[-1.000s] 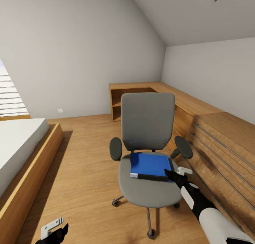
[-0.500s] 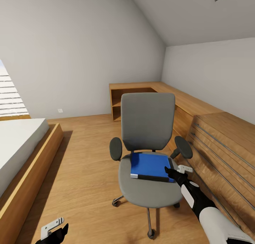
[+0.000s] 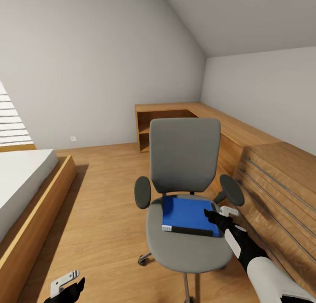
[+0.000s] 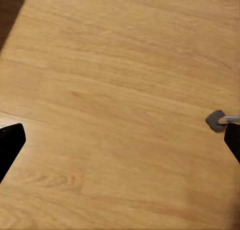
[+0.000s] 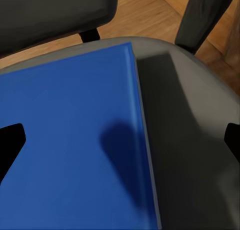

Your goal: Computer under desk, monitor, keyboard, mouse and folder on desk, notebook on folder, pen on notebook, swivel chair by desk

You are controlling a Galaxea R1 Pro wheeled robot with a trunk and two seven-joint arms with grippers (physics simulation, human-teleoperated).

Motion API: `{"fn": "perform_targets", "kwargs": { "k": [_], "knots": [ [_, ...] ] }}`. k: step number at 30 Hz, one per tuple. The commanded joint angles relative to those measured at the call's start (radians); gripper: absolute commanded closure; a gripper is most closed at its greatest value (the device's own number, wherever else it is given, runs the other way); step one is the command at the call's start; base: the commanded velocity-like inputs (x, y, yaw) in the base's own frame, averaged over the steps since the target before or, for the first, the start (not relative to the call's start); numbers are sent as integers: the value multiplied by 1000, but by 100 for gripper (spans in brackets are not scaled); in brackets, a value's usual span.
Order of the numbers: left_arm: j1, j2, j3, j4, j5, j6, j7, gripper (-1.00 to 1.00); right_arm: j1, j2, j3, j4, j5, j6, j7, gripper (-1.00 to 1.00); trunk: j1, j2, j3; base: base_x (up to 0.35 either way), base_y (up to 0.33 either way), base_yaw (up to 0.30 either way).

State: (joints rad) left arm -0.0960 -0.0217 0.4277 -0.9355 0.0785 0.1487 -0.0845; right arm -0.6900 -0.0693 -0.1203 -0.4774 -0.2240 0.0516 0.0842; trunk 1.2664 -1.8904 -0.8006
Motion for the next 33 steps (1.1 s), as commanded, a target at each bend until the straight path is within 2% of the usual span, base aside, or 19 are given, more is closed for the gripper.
{"fn": "perform_targets", "kwargs": {
  "k": [1,17,33],
  "knots": [
    [-1,-1,5,-2,8,8,-7,-100,0,0,-5,-1,-8,6,6,-100,0,0,-1,48,0,0],
    [-1,-1,0,-2,9,8,-6,-100,0,-5,-4,7,-6,8,6,-100,0,0,-1,60,0,0],
    [-1,-2,0,-2,9,8,-4,-100,0,-5,-2,8,-6,8,7,-100,61,-112,-51,0,0,0]
  ]
}}
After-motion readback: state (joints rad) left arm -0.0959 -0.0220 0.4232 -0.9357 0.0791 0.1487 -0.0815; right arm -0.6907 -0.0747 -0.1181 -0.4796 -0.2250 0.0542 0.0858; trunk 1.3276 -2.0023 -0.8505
